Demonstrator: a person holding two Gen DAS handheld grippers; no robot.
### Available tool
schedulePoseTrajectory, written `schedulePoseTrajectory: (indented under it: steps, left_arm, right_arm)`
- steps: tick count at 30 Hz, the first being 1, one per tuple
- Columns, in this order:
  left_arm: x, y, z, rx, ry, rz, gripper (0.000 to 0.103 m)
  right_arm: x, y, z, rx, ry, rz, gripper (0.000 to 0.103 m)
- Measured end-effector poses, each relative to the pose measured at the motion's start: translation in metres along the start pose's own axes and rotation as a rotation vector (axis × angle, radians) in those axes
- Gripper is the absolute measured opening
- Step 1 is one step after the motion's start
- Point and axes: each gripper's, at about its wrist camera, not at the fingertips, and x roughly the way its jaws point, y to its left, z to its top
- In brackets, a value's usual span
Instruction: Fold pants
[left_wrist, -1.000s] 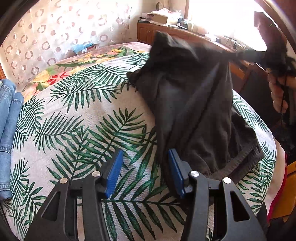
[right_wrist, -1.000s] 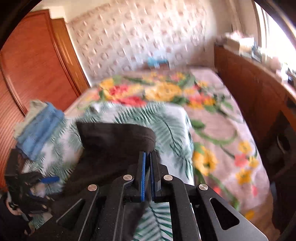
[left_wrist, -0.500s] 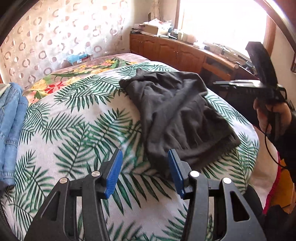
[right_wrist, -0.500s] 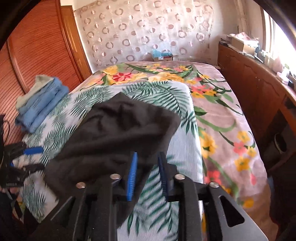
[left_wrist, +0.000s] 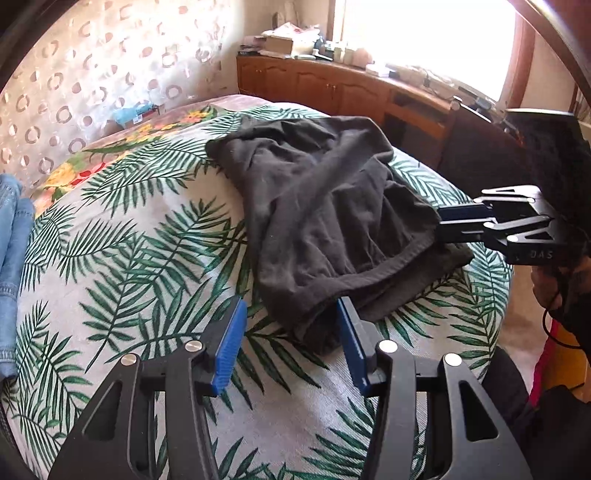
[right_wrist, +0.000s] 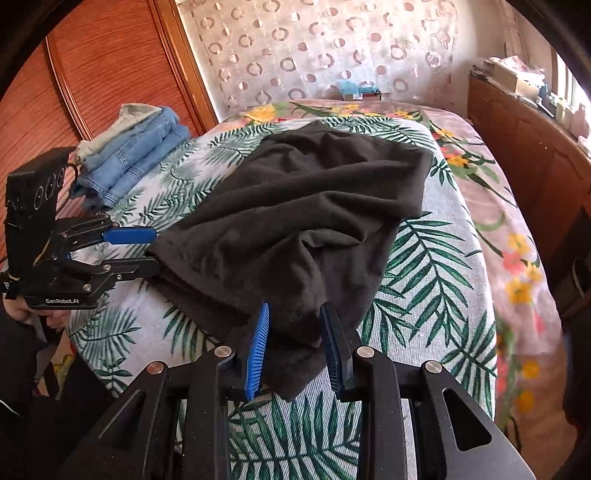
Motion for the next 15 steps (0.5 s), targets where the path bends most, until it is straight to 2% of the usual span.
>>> schedulePoseTrajectory:
  steps: [4,5,7,10,15]
  left_arm:
    - [0.003,-0.006,0.000,0.025,0.004,-0.024,0.032]
    - [0.002,-0.007,-0.001,0.028,0.004,-0.026,0.026]
    - [-0.001,-0.010,-0.002,0.039,-0.014,-0.031,0.017]
    - [-0.010,-0.016,-0.002,0.052,-0.039,-0.031,0.013]
    - [-0.029,-0.023,-0.009,0.051,-0.059,-0.033,0.012]
  right_arm:
    - [0.002,-0.004,0.003,-0.004,0.002,-0.005,0.028]
    - [0.003,0.000,0.004,-0.011,-0.004,-0.003,0.012]
    - [-0.003,0.005,0.003,-0.022,-0.015,0.013,0.009]
    - [-0.012,0.009,0.004,-0.027,-0.045,0.017,0.007]
    - [-0.039,0.022,-0.017,-0.029,-0.073,0.009,0.007]
